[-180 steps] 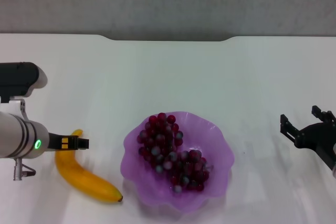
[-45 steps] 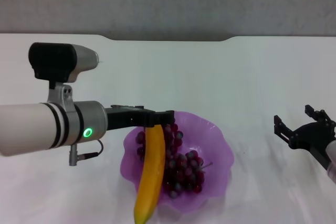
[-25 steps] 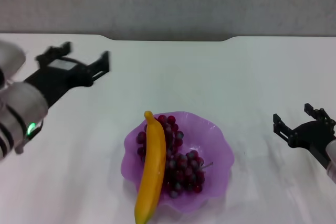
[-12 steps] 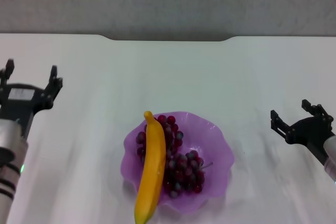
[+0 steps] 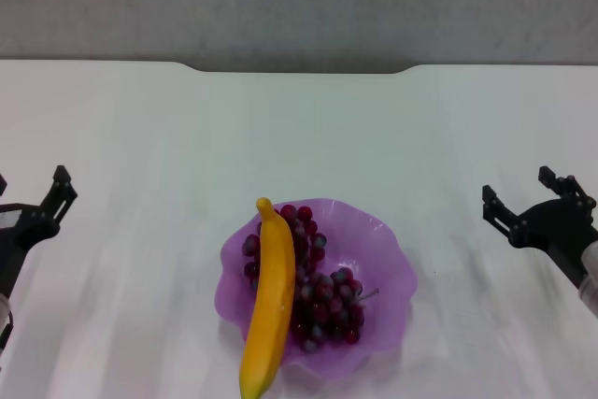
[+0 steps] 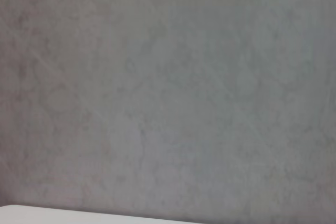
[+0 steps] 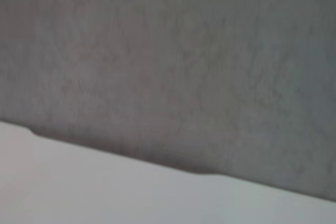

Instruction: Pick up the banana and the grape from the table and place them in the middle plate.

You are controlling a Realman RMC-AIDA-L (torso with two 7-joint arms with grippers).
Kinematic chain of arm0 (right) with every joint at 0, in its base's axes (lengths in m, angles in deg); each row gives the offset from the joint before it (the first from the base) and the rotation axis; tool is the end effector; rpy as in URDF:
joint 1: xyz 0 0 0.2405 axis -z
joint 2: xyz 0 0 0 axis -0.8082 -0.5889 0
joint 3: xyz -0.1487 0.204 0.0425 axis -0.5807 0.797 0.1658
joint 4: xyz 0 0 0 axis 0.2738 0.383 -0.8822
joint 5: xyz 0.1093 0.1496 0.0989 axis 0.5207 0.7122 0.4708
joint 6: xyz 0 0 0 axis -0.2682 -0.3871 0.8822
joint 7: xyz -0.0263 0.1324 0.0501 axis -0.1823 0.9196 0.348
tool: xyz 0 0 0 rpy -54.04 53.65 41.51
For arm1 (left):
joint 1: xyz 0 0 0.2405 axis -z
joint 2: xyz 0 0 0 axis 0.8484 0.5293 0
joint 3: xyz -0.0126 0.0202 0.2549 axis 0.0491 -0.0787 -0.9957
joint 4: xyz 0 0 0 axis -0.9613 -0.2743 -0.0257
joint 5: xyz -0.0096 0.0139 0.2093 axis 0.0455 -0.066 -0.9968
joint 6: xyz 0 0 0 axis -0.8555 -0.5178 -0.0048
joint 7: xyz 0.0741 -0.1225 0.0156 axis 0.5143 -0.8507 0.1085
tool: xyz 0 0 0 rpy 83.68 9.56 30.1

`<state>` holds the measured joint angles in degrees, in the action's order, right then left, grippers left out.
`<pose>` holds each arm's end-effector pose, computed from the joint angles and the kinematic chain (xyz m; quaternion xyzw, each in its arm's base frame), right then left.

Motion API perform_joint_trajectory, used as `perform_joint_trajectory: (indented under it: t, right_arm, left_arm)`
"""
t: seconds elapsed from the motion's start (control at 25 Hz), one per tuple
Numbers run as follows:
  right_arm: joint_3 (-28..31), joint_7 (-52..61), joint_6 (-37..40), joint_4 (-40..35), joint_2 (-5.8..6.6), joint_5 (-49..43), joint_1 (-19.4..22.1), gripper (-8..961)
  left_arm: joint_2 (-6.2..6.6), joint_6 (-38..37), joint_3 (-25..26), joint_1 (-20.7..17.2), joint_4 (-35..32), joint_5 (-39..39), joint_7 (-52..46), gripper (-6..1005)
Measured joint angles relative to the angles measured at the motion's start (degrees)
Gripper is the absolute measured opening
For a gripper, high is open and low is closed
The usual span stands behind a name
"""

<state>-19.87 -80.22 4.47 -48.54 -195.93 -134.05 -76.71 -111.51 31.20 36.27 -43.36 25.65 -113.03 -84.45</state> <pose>0.3273 0.3333 -0.0504 -0.7799 0.2317 0.1904 0.5494 -0.3488 0.3063 -0.0149 -0.6434 -0.3251 -0.2916 0.6288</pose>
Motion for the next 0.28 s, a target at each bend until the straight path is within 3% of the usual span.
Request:
perform_joint_trajectory:
  t: [0.28]
  right_arm:
    - [0.0, 0.0, 0.82, 0.14, -0.01, -0.01, 0.28, 861]
  left_arm:
    - [-0.09, -1.07, 0.02, 0.37, -1.66, -0.26, -1.13, 893]
